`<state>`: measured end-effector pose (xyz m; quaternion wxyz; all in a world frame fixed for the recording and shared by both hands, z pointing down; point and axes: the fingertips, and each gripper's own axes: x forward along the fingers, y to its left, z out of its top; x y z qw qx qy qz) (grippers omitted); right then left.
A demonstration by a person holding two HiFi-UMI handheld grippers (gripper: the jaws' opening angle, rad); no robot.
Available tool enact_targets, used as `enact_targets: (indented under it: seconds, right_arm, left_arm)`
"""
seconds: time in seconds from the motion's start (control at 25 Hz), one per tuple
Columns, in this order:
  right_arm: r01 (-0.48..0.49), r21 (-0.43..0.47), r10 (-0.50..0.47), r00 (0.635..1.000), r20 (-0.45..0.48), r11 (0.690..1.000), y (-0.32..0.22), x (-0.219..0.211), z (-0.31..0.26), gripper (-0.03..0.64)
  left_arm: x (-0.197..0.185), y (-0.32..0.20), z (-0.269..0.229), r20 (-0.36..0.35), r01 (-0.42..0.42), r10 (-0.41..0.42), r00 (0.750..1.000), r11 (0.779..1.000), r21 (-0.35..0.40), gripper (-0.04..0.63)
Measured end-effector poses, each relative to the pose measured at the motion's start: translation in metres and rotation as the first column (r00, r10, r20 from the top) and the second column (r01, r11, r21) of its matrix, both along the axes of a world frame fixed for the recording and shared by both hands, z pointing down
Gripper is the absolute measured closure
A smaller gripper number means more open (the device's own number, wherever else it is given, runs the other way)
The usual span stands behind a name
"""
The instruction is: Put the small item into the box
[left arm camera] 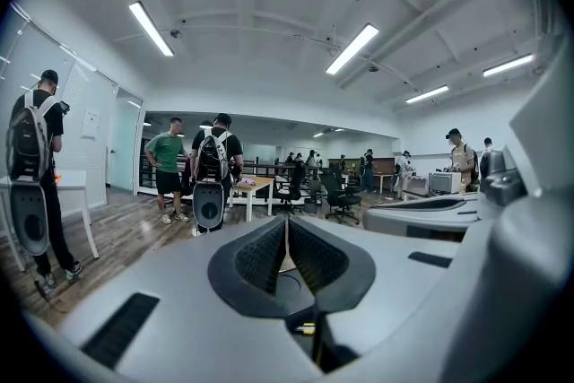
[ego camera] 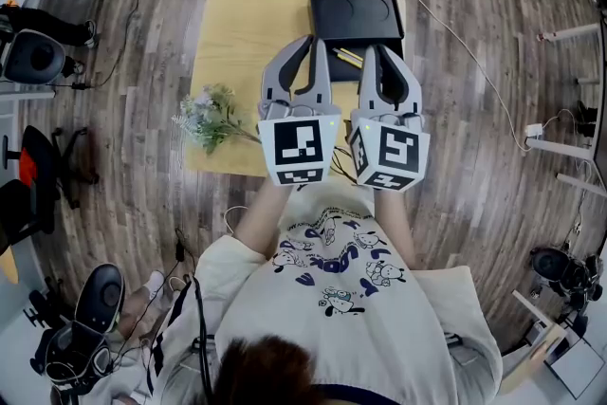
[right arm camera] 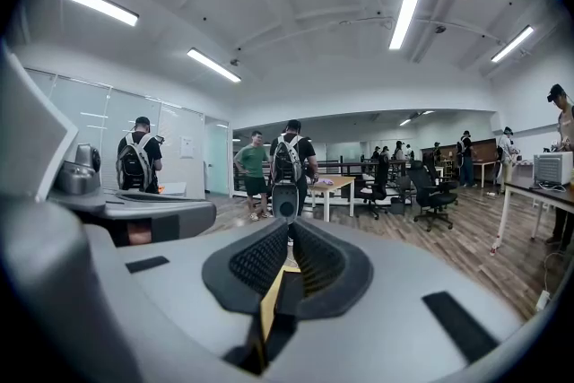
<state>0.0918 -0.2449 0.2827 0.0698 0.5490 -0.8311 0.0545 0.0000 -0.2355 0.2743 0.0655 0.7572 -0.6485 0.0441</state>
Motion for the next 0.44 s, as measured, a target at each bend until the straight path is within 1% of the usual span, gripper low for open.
enact_targets:
  seconds: [0.44]
  right_arm:
    - [-0.001, 0.013, 0.001, 1.0, 0.011, 1.0, 0.0077, 0.0056, -0.0036, 0.577]
  left_arm:
    - [0.0076, 0.0096, -0.003, 0.006, 0.003, -0.003, 1.0, 1.0, 0.006, 0.574]
